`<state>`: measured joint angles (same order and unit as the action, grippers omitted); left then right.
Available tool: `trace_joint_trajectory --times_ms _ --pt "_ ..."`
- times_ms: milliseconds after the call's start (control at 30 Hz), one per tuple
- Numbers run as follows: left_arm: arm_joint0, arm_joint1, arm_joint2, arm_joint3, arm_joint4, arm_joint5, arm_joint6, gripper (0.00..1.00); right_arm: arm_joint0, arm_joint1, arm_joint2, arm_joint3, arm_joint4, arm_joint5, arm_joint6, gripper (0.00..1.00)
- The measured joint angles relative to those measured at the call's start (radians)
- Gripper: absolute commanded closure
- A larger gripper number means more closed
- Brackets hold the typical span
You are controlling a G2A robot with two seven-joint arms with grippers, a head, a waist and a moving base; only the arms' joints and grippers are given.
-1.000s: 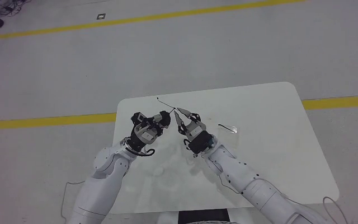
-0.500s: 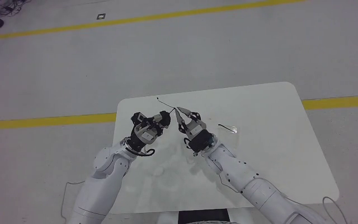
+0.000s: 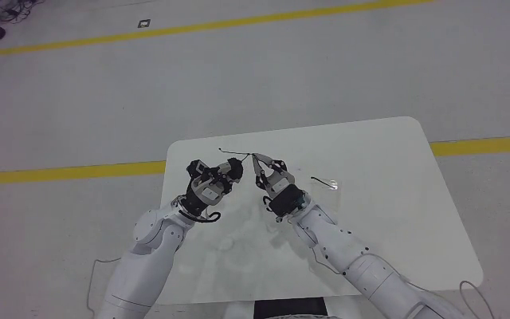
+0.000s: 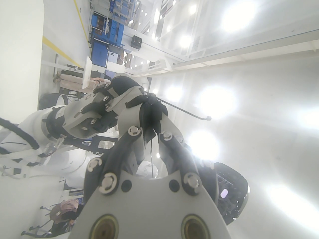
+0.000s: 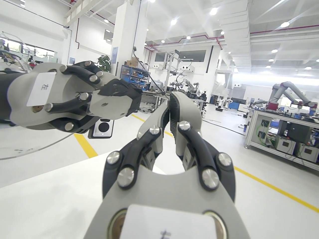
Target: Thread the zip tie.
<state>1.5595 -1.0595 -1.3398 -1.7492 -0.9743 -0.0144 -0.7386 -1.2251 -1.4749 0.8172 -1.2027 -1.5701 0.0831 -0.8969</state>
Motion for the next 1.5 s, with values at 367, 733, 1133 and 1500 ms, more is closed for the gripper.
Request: trace_joint_trajectory --times_ms 367,733,1133,1500 --pt "0.0 0.0 0.0 0.0 0.0 0.0 0.0 1.0 -0.006 0.002 0.0 0.013 0.0 0.01 0.005 1.0" --pt "-0.004 -0.004 0.011 -0.015 0.011 -0.004 0.023 1.0 -0.013 0.01 0.0 0.011 0.0 0.014 0.015 1.0" --pt "0.005 -0.006 0.005 -0.027 0.008 -0.008 0.022 1.0 -0.016 0.025 -0.008 0.006 0.0 0.031 0.034 1.0" --pt "0.014 -0.007 -0.005 -0.046 0.002 -0.008 0.017 1.0 -0.008 0.044 -0.04 0.009 0.0 0.063 0.054 1.0"
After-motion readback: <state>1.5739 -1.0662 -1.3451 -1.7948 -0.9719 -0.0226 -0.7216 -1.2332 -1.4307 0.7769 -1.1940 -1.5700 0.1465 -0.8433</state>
